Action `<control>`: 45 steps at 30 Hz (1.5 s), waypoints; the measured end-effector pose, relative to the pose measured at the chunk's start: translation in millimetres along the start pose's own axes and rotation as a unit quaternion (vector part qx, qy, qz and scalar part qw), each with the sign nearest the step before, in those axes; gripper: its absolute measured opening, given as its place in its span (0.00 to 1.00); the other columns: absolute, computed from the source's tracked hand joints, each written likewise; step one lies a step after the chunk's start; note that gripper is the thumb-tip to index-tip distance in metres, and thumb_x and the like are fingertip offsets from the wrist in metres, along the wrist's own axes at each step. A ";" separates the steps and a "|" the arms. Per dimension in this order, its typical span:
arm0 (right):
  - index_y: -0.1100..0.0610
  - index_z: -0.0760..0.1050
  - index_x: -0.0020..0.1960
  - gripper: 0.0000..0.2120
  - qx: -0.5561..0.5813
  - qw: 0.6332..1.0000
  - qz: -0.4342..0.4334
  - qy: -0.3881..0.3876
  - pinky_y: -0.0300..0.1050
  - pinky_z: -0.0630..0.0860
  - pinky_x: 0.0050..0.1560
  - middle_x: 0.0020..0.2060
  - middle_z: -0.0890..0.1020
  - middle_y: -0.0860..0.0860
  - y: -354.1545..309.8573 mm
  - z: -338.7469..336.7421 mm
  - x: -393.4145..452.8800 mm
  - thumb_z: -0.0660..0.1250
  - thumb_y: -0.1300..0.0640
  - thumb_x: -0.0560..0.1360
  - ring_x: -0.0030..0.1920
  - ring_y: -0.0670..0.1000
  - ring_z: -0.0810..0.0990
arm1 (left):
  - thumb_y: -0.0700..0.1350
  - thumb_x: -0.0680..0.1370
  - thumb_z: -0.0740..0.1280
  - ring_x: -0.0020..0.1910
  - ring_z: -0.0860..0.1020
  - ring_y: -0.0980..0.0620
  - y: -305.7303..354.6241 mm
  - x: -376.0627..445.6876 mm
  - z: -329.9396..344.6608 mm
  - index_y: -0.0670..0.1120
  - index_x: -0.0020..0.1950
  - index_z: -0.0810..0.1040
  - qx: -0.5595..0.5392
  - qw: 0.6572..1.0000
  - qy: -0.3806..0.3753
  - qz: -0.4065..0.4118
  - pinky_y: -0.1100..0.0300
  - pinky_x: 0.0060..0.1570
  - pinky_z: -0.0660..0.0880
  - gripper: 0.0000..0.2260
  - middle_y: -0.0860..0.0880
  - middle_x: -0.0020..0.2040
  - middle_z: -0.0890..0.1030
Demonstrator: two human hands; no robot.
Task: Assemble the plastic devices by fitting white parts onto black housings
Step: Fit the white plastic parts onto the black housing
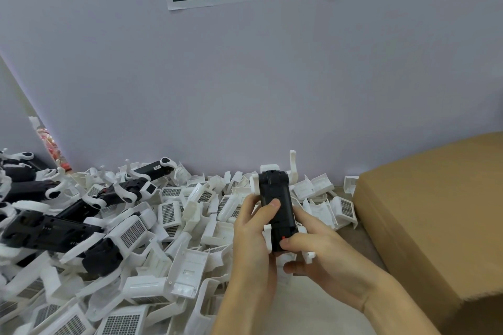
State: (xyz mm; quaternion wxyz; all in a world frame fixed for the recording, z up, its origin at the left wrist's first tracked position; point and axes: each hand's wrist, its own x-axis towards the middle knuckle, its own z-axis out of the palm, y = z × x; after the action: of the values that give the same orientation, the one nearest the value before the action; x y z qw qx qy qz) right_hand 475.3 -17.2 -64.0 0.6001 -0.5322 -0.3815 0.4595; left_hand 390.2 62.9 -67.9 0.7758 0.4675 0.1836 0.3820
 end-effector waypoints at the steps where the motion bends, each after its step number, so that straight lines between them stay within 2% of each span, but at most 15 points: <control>1: 0.38 0.80 0.56 0.24 0.002 1.000 -0.001 -0.006 0.44 0.75 0.44 0.45 0.84 0.49 -0.5 -0.1 -0.4 0.66 0.59 0.65 0.45 0.49 0.81 | 0.48 0.67 0.70 0.39 0.82 0.50 0.0 -0.2 0.0 0.51 0.50 0.84 0.000 1.000 -0.001 0.000 0.57 0.33 0.76 0.13 0.47 0.44 0.84; 9: 0.43 0.81 0.59 0.23 0.023 1.000 -0.005 -0.016 0.45 0.75 0.43 0.45 0.84 0.49 0.5 -1.7 -1.5 0.65 0.59 0.66 0.41 0.48 0.81 | 0.45 0.68 0.73 0.45 0.80 0.48 -0.9 0.4 -0.6 0.49 0.52 0.83 -0.004 1.000 -0.001 0.007 0.54 0.39 0.76 0.13 0.46 0.47 0.83; 14: 0.43 0.80 0.60 0.21 0.024 1.000 -0.009 -0.003 0.44 0.76 0.42 0.46 0.84 0.50 1.0 -0.1 -1.0 0.66 0.59 0.70 0.41 0.48 0.81 | 0.44 0.72 0.69 0.49 0.81 0.45 -0.8 -1.0 -0.2 0.49 0.52 0.83 -0.005 1.000 0.002 0.001 0.53 0.41 0.77 0.10 0.42 0.52 0.83; 16: 0.44 0.80 0.62 0.22 0.032 0.999 -0.011 -0.004 0.42 0.78 0.43 0.49 0.85 0.52 2.2 0.4 -0.8 0.65 0.63 0.72 0.43 0.48 0.83 | 0.43 0.74 0.69 0.48 0.80 0.45 -0.2 -1.4 0.3 0.49 0.52 0.83 -0.004 1.000 -0.001 -0.003 0.54 0.37 0.76 0.08 0.43 0.49 0.82; 21: 0.40 0.81 0.59 0.25 0.034 0.999 -0.021 -0.007 0.44 0.79 0.49 0.56 0.84 0.52 2.5 1.3 -0.3 0.64 0.62 0.68 0.50 0.50 0.84 | 0.43 0.74 0.69 0.43 0.79 0.45 0.7 -1.7 1.4 0.48 0.50 0.82 -0.007 1.000 -0.001 0.001 0.55 0.35 0.75 0.07 0.46 0.43 0.80; 26: 0.38 0.80 0.59 0.26 0.028 0.999 -0.022 -0.026 0.46 0.77 0.48 0.53 0.83 0.52 2.3 -0.6 -1.9 0.67 0.60 0.66 0.47 0.49 0.82 | 0.42 0.75 0.68 0.42 0.79 0.45 0.4 -1.6 0.5 0.47 0.51 0.82 -0.011 1.000 0.002 0.002 0.56 0.30 0.75 0.06 0.46 0.43 0.80; 29: 0.39 0.80 0.59 0.27 0.024 0.999 -0.018 -0.026 0.47 0.76 0.48 0.50 0.82 0.51 1.5 -1.3 -1.9 0.68 0.60 0.64 0.47 0.50 0.81 | 0.42 0.75 0.69 0.43 0.79 0.46 -0.6 -1.8 0.2 0.48 0.51 0.82 -0.005 1.000 0.000 0.004 0.57 0.32 0.76 0.07 0.46 0.44 0.81; 32: 0.40 0.80 0.59 0.26 0.023 1.000 -0.011 -0.017 0.46 0.76 0.47 0.48 0.82 0.51 0.5 -0.8 -1.5 0.67 0.60 0.65 0.46 0.51 0.81 | 0.44 0.73 0.69 0.42 0.81 0.50 -0.5 -1.3 -0.6 0.48 0.51 0.82 -0.001 1.000 0.000 0.003 0.58 0.32 0.76 0.08 0.46 0.45 0.82; 38: 0.42 0.82 0.57 0.23 0.028 1.000 0.007 0.009 0.48 0.74 0.48 0.45 0.83 0.52 -0.7 0.5 -1.3 0.66 0.60 0.65 0.44 0.51 0.80 | 0.46 0.68 0.73 0.40 0.82 0.48 1.8 -2.8 1.4 0.48 0.52 0.82 -0.018 1.000 0.003 -0.017 0.56 0.32 0.77 0.13 0.43 0.47 0.83; 41: 0.47 0.82 0.59 0.17 0.055 0.998 0.011 -0.010 0.46 0.76 0.49 0.49 0.83 0.53 -4.4 -2.1 -5.1 0.68 0.52 0.70 0.45 0.50 0.81 | 0.46 0.70 0.70 0.39 0.83 0.47 3.7 -3.7 4.5 0.45 0.54 0.81 -0.046 0.999 0.005 -0.020 0.55 0.33 0.78 0.14 0.42 0.45 0.83; 43: 0.50 0.83 0.58 0.16 0.085 0.996 0.009 -0.018 0.46 0.78 0.47 0.50 0.84 0.55 -7.3 -5.1 -7.1 0.65 0.44 0.77 0.46 0.52 0.82 | 0.46 0.69 0.70 0.42 0.83 0.45 4.9 -4.0 5.2 0.43 0.59 0.80 -0.083 0.996 0.009 -0.021 0.52 0.38 0.80 0.18 0.41 0.47 0.84; 45: 0.54 0.85 0.56 0.21 0.106 0.993 0.006 0.049 0.48 0.80 0.44 0.50 0.84 0.62 -8.7 -11.2 -4.9 0.60 0.41 0.80 0.44 0.56 0.82 | 0.45 0.72 0.68 0.47 0.82 0.43 7.0 -4.7 4.4 0.40 0.63 0.78 -0.136 0.990 0.012 -0.019 0.48 0.45 0.78 0.21 0.40 0.52 0.84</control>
State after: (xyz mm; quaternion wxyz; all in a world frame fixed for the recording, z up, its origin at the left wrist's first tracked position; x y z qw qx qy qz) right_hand 485.7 -25.2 -56.8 0.6683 -0.4898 -0.2970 0.4746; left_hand 387.1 58.6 -59.9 0.8369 0.3494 0.1482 0.3943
